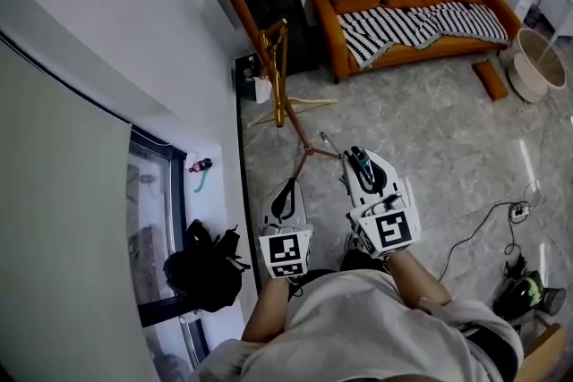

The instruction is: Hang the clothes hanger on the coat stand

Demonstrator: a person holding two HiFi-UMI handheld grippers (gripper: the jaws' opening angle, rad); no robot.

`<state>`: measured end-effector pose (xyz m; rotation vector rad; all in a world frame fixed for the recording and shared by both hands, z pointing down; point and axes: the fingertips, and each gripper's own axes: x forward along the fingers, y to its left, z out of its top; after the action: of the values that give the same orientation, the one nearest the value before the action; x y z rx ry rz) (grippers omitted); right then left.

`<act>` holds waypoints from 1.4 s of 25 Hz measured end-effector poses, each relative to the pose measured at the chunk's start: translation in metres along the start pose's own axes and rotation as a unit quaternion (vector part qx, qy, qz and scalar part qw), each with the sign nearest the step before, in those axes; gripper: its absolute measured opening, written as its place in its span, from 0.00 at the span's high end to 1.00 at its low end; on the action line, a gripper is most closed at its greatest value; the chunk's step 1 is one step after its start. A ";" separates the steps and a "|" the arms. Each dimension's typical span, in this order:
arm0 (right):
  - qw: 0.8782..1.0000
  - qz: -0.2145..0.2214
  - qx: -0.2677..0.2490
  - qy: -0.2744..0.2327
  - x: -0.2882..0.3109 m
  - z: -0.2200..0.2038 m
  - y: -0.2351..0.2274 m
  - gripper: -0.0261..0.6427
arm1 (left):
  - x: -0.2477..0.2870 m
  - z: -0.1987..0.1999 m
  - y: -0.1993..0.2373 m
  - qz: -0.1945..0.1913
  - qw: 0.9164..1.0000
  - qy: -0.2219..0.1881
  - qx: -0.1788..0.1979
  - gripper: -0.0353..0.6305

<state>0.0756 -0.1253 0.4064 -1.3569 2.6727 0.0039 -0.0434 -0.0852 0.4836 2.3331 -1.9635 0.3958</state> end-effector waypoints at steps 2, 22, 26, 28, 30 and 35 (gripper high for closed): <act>1.000 0.000 0.010 0.006 0.002 -0.006 -0.014 0.89 | 0.015 -0.001 -0.004 0.001 1.000 0.009 -0.002 0.93; 0.999 -0.018 0.042 -0.008 0.041 0.002 -0.073 0.89 | 0.087 0.016 -0.005 -0.032 0.998 0.006 0.049 0.93; 0.998 0.000 0.052 -0.022 0.070 0.023 -0.063 0.89 | 0.102 0.029 0.015 -0.032 0.998 0.004 0.063 0.93; 0.998 0.008 0.055 -0.035 0.086 0.035 -0.061 0.89 | 0.109 0.036 0.024 -0.031 0.997 0.004 0.072 0.93; 0.997 0.015 0.059 -0.051 0.105 0.048 -0.059 0.89 | 0.120 0.038 0.033 -0.029 0.996 0.011 0.087 0.93; 0.993 0.048 0.084 -0.069 0.152 0.067 -0.041 0.89 | 0.143 0.064 0.072 -0.002 0.990 0.007 0.141 0.93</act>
<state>0.0289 -0.2668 0.3232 -1.1354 2.5558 -0.1106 -0.0821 -0.2496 0.4480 2.4849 -2.0131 0.7323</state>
